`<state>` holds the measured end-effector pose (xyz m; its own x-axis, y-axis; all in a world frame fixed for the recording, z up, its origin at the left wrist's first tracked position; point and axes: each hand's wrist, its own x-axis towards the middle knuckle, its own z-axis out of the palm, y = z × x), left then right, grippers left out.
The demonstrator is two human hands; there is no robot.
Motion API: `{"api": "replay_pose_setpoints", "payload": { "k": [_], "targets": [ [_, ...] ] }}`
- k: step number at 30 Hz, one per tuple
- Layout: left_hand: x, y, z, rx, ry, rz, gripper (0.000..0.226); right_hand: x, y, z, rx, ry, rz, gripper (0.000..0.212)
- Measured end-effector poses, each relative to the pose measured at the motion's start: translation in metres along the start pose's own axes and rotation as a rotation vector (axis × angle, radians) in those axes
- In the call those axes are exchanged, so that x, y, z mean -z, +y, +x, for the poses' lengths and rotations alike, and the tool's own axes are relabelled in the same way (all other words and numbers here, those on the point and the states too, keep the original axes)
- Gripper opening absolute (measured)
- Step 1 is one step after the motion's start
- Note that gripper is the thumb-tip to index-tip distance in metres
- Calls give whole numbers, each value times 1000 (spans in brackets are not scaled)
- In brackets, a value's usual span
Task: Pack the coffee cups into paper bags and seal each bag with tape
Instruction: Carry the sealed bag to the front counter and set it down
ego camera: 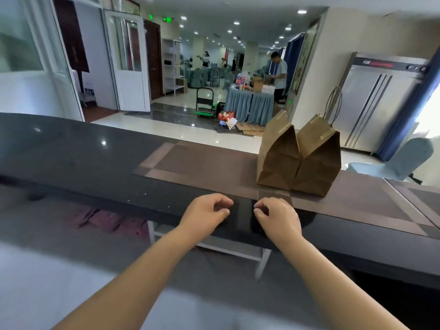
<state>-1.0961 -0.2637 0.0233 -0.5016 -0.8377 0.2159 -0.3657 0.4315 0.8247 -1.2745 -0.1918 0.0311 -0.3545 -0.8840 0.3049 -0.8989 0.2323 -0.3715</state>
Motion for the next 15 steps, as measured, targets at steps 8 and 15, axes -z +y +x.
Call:
{"api": "replay_pose_setpoints", "payload": {
  "k": [8,15],
  "targets": [
    [99,-46,-95,48,33,34,21,-27,-102,-56,174,-101,-7,23],
    [193,-92,-198,185,111,6,17,-56,-215,-103,278,-297,17,18]
  ]
}}
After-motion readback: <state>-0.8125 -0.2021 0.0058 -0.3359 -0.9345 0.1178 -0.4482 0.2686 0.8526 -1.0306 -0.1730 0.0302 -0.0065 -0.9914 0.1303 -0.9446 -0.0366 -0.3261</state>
